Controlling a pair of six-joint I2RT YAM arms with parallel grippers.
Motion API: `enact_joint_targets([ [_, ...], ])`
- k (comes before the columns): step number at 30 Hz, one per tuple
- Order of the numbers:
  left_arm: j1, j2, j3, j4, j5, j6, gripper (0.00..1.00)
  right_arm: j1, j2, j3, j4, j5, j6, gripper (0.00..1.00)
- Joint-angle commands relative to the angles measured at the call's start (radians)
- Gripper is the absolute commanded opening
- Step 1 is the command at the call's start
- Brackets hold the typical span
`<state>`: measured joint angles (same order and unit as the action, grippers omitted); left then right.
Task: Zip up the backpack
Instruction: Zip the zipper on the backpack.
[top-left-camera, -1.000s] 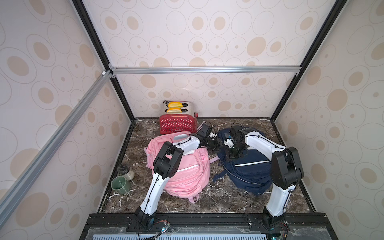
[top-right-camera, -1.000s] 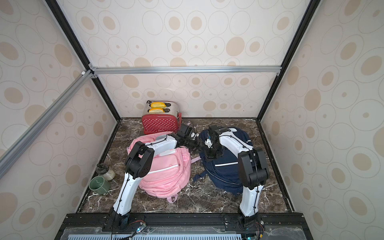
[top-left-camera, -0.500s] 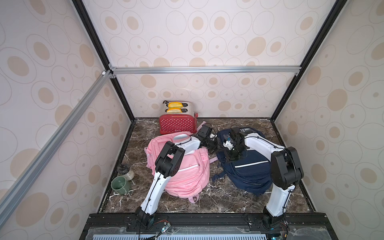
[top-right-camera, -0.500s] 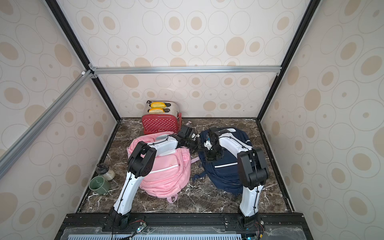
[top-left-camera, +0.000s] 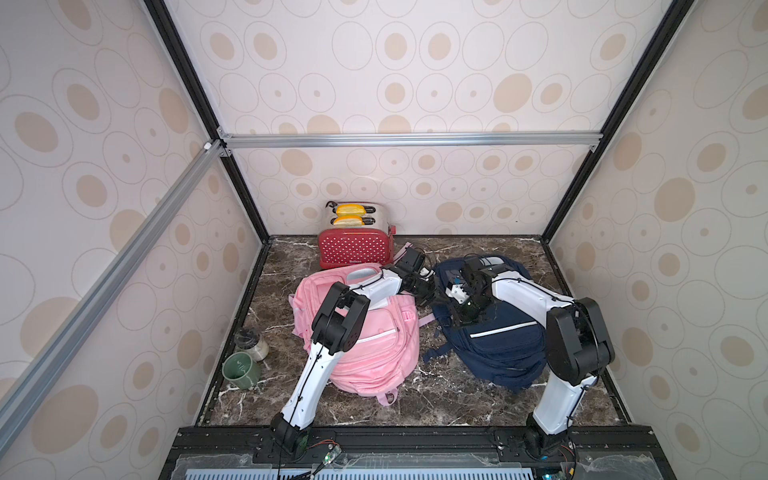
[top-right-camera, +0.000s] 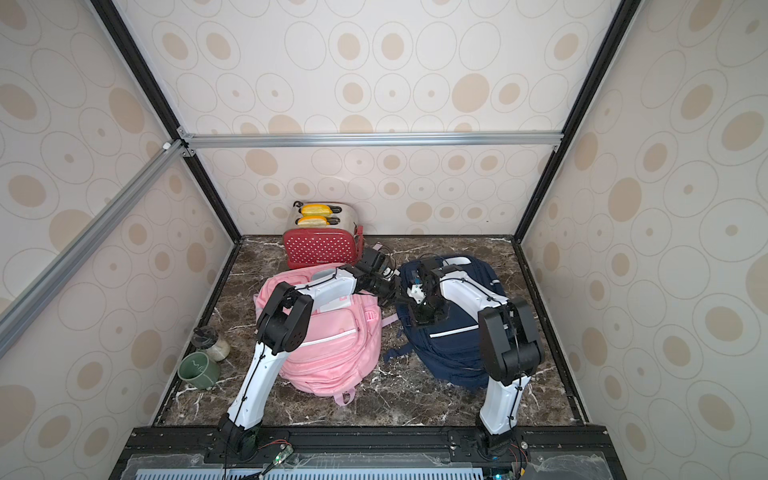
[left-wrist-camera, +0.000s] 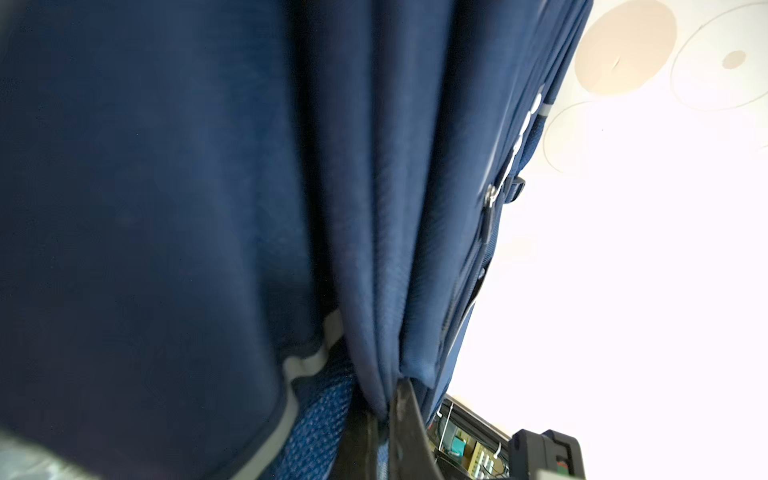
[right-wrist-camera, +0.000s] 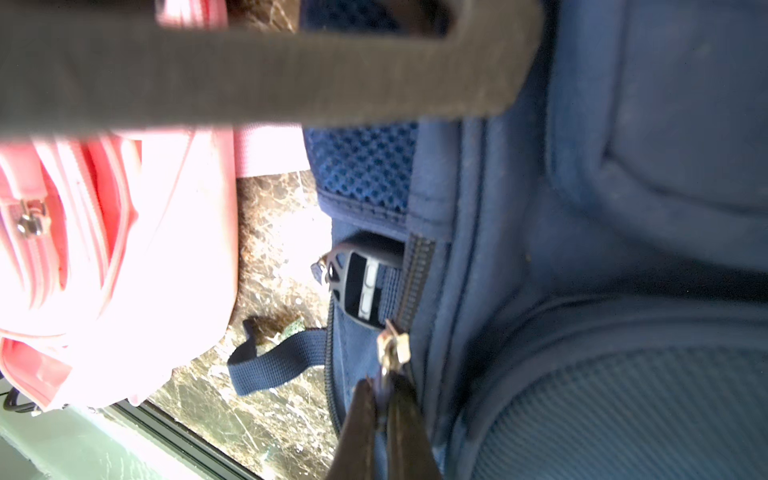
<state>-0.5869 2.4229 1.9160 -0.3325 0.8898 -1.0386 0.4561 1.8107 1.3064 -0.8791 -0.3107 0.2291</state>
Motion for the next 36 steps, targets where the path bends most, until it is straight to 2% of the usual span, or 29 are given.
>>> enact_joint_targets([
  [1, 0.061, 0.06, 0.079, -0.007, -0.103, 0.051, 0.0, 0.017, -0.058, -0.049, -0.168, -0.026, -0.04, 0.0],
  [11, 0.094, 0.105, 0.166, 0.003, -0.123, 0.019, 0.0, 0.017, -0.108, -0.122, -0.201, 0.008, -0.04, 0.0],
  [22, 0.163, 0.17, 0.319, -0.015, -0.139, -0.01, 0.0, 0.012, -0.25, -0.259, -0.249, 0.078, -0.011, 0.0],
  [28, 0.182, 0.19, 0.354, -0.031, -0.137, -0.004, 0.0, -0.006, -0.299, -0.271, -0.259, 0.123, -0.003, 0.0],
  [33, 0.182, 0.182, 0.339, -0.034, -0.124, 0.0, 0.0, -0.005, -0.269, -0.245, -0.224, 0.071, 0.008, 0.0],
  [35, 0.182, 0.168, 0.319, -0.034, -0.119, 0.002, 0.08, -0.005, -0.261, -0.241, -0.205, 0.064, 0.013, 0.0],
  [36, 0.18, 0.16, 0.307, -0.033, -0.109, 0.002, 0.19, -0.006, -0.259, -0.239, -0.192, 0.064, 0.017, 0.0],
])
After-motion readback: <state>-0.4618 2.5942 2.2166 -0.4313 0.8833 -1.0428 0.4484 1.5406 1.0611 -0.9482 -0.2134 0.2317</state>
